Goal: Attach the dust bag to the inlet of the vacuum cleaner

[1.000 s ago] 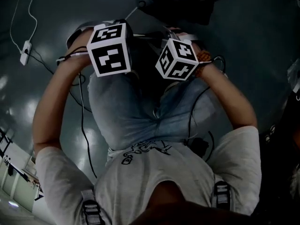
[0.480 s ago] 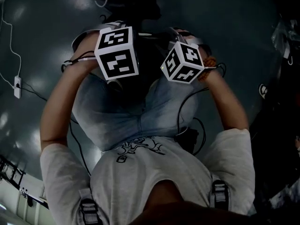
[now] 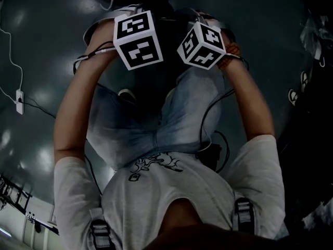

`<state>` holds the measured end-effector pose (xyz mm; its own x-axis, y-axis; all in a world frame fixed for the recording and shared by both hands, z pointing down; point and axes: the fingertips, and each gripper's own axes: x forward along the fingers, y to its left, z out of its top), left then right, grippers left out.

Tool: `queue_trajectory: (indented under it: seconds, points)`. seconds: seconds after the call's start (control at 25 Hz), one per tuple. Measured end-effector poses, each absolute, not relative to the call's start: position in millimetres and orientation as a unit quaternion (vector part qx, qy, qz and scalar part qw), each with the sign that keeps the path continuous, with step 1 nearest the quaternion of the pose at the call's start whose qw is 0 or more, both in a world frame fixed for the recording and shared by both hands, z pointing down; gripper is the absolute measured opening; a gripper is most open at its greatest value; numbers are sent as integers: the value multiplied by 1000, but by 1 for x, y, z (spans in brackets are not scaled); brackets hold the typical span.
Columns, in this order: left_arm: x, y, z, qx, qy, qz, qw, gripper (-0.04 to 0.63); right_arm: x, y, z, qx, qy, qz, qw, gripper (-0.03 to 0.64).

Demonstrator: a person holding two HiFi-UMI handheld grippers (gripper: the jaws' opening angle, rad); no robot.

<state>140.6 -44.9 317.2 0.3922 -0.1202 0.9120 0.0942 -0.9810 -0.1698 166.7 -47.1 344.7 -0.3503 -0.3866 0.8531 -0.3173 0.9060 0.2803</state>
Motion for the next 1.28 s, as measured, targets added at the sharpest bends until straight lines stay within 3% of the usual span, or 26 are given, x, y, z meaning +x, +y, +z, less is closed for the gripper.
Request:
queue_trajectory:
  seconds: [0.36,0.64,0.92,1.28]
  points:
    - [134,-48,321,-845,32,-530,69,17,162,-57,347,200,-807,-69,552,40]
    - [142,-52,319,-832,22,-544,107,20,164,-52,357,217,-825,-26,522,38]
    - [131,-53,326,-847,42,-525,71,17,160,-62,349,203,-783,-121,575,40]
    - [134,-57,321,-842,38,-528,102,18,159,-59,355,228,-805,-64,544,38]
